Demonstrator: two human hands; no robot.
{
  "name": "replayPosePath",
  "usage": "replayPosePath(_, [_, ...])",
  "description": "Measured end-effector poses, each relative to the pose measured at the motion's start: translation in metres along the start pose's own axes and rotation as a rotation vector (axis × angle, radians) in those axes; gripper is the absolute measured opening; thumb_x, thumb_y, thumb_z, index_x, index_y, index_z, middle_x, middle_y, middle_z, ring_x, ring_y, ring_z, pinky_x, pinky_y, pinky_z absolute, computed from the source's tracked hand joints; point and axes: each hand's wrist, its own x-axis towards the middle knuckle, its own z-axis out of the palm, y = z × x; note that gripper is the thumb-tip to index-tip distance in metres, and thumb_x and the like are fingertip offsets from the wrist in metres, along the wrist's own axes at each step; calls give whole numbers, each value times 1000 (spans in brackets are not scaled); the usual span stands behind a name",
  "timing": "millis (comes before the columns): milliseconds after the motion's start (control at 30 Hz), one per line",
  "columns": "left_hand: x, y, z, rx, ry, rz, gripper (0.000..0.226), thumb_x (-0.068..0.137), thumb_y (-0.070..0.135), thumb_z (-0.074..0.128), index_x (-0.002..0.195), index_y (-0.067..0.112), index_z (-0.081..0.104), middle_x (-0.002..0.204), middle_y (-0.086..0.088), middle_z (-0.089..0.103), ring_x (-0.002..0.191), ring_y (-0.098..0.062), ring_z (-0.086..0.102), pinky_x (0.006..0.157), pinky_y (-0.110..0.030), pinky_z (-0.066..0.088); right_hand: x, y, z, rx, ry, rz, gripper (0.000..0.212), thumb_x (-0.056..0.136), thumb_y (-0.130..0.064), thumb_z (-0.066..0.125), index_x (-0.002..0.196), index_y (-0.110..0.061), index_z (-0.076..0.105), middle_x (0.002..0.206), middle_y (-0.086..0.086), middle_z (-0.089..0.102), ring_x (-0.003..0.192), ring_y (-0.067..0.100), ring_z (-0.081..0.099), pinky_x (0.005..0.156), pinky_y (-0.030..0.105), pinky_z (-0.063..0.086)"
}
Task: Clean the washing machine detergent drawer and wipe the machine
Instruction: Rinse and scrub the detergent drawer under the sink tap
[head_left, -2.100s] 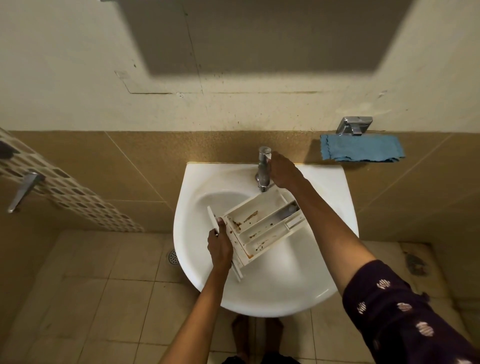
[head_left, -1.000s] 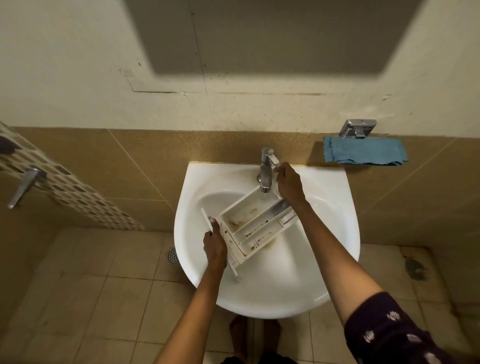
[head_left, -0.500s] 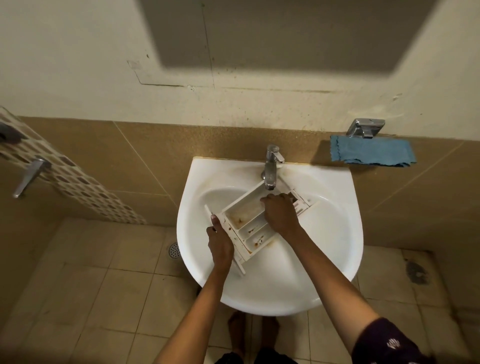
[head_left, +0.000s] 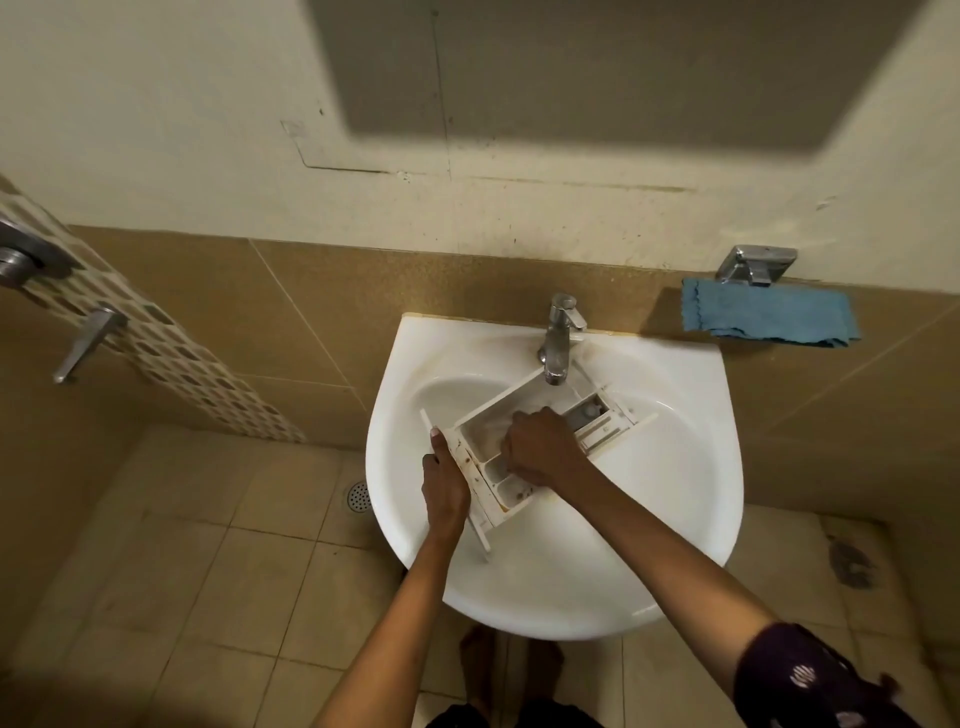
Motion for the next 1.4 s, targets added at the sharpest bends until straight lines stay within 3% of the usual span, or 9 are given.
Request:
replayPosePath(100, [9, -7, 1, 15, -6, -6, 111, 61, 93, 3, 120, 14, 54, 117, -16, 62, 105, -34, 58, 95, -51, 45, 3, -6, 3, -25, -37, 13, 37, 96, -28, 39, 111, -4, 63, 115, 12, 60, 108, 33, 56, 89, 35, 41])
replayPosePath(200, [-2, 5, 0, 21, -1, -23, 82, 84, 74, 9, 124, 16, 51, 118, -14, 61, 105, -33, 58, 97, -48, 44, -3, -17, 11, 85, -129, -98, 37, 95, -31, 40, 110, -5, 61, 113, 11, 62, 102, 34, 59, 80, 35, 43])
replayPosePath(367, [-9, 9, 0, 21, 19, -33, 72, 92, 63, 8, 126, 14, 48, 120, -16, 59, 109, -34, 55, 97, -45, 41, 3, 11, 1, -3, 52, 102, 36, 94, -27, 39, 108, -1, 61, 113, 16, 63, 103, 33, 60, 86, 35, 40])
replayPosePath(567, [-7, 8, 1, 41, 48, -9, 68, 95, 57, 9, 126, 9, 47, 122, -14, 57, 109, -34, 54, 86, -37, 37, -7, -19, 17, 117, -51, -98, 36, 93, -30, 42, 105, -2, 62, 108, 14, 63, 100, 34, 59, 78, 35, 43])
replayPosePath(833, [-10, 8, 1, 65, 38, 16, 67, 96, 55, 14, 132, 7, 44, 127, -16, 53, 115, -33, 50, 86, -34, 33, -4, -14, 13, 125, 27, 8, 36, 93, -29, 41, 108, -1, 60, 110, 15, 64, 103, 34, 60, 83, 34, 44])
replayPosePath(933, [-11, 8, 1, 72, 40, 34, 67, 96, 55, 14, 125, 4, 47, 118, -14, 55, 103, -30, 51, 82, -32, 32, -10, -10, 18, 51, 11, -113, 38, 94, -31, 40, 104, -4, 65, 108, 12, 62, 99, 34, 59, 78, 35, 43])
replayPosePath(1133, [-6, 1, 6, 97, 38, 58, 68, 95, 58, 15, 111, 2, 50, 93, -7, 54, 86, -23, 49, 77, -34, 32, 5, 23, 4, -2, 103, 125, 37, 96, -29, 37, 105, -4, 64, 109, 13, 65, 102, 30, 61, 85, 32, 42])
replayPosePath(1300, [-3, -2, 7, 115, 42, 89, 69, 95, 58, 13, 109, 4, 51, 94, -7, 54, 83, -21, 49, 72, -31, 32, -6, -1, 20, 55, 0, -164, 37, 95, -31, 38, 105, -8, 65, 109, 10, 63, 98, 33, 61, 84, 35, 43])
replayPosePath(1400, [0, -5, 7, 137, 47, 115, 77, 93, 61, 11, 104, -3, 52, 83, -7, 53, 70, -18, 48, 57, -29, 32, -2, 21, 6, -16, 90, 69, 39, 96, -30, 37, 105, -4, 64, 110, 12, 64, 101, 32, 61, 84, 33, 42])
